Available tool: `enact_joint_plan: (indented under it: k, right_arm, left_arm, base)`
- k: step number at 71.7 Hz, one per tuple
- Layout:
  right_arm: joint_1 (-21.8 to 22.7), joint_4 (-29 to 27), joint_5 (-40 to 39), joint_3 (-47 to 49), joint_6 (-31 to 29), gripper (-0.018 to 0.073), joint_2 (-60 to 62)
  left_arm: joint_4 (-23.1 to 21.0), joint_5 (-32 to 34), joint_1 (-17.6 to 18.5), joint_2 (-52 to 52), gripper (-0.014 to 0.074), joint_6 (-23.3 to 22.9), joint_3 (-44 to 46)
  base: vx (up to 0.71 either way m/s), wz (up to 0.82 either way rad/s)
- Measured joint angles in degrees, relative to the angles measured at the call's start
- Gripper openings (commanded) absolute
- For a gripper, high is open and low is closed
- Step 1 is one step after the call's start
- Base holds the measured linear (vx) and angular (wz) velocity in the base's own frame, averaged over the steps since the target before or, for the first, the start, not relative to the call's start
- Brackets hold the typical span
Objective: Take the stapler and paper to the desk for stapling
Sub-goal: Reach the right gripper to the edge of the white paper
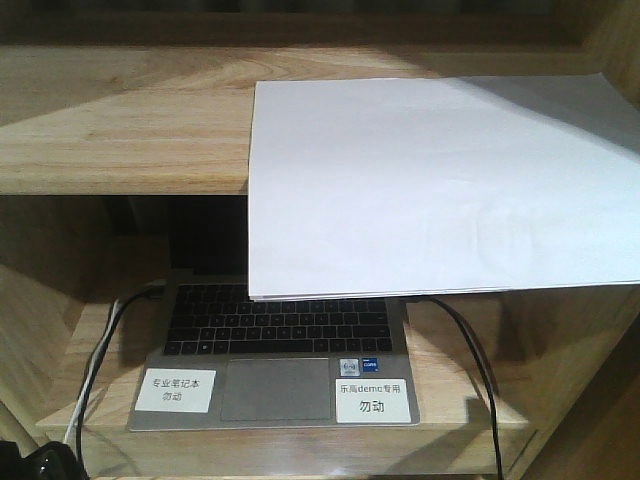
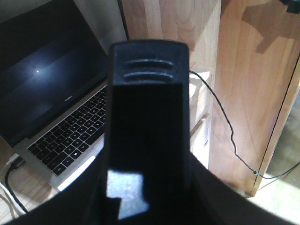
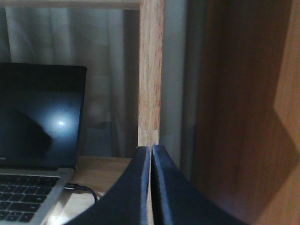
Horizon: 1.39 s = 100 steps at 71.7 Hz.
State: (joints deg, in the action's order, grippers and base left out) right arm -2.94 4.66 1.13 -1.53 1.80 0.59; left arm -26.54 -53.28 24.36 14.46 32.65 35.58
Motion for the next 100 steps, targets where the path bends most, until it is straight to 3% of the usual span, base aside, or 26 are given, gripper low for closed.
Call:
enact_joint_plan:
  k: [19,29,41,60,68,73,83,100]
  right_arm:
    - [0.0,1.0,-0.2,0.0,0.1,-0.001,0.0]
    - [0.0,1.5,-1.9,0.0,9.0,-0.001,0.0]
    - [0.0,2.5,-3.6,0.0,30.8,-0.001,0.0]
    - [0.0,8.0,-2.5,0.0,78.4,-0.0008,0.0]
    - [-1.2,9.2,-2.4,0.0,91.1,0.0008,0.0]
    - [-3.1,10.0,-2.9,0.0,94.5,0.0038,0.0]
    - [-8.2,12.3,-7.1,0.0,95.8,0.0141,0.0]
    - [-13.0,16.1,-15.4,0.0,96.1,0.0435,0.0]
  left_arm:
    - [0.0,0.0,0.0,0.0,-0.0006,0.0,0.0]
    - [0.0,0.0,0.0,0.0,-0.0006,0.0,0.0]
    - [0.0,0.0,0.0,0.0,-0.0006,0.0,0.0]
    - [0.0,0.0,0.0,0.0,-0.0006,0.0,0.0]
    - [0.0,0.0,0.0,0.0,-0.0006,0.0,0.0]
    - [0.0,0.0,0.0,0.0,-0.0006,0.0,0.0]
    - [0.0,0.0,0.0,0.0,-0.0006,0.0,0.0]
    - [0.0,0.0,0.0,0.0,-0.0006,0.0,0.0]
  base:
    - [0.0,0.0]
    - [0.0,0.0]
    - [0.0,0.0]
    - [0.0,0.0]
    - [0.0,0.0]
    - [0.0,0.0]
    - [0.0,0.0]
    - [0.0,0.0]
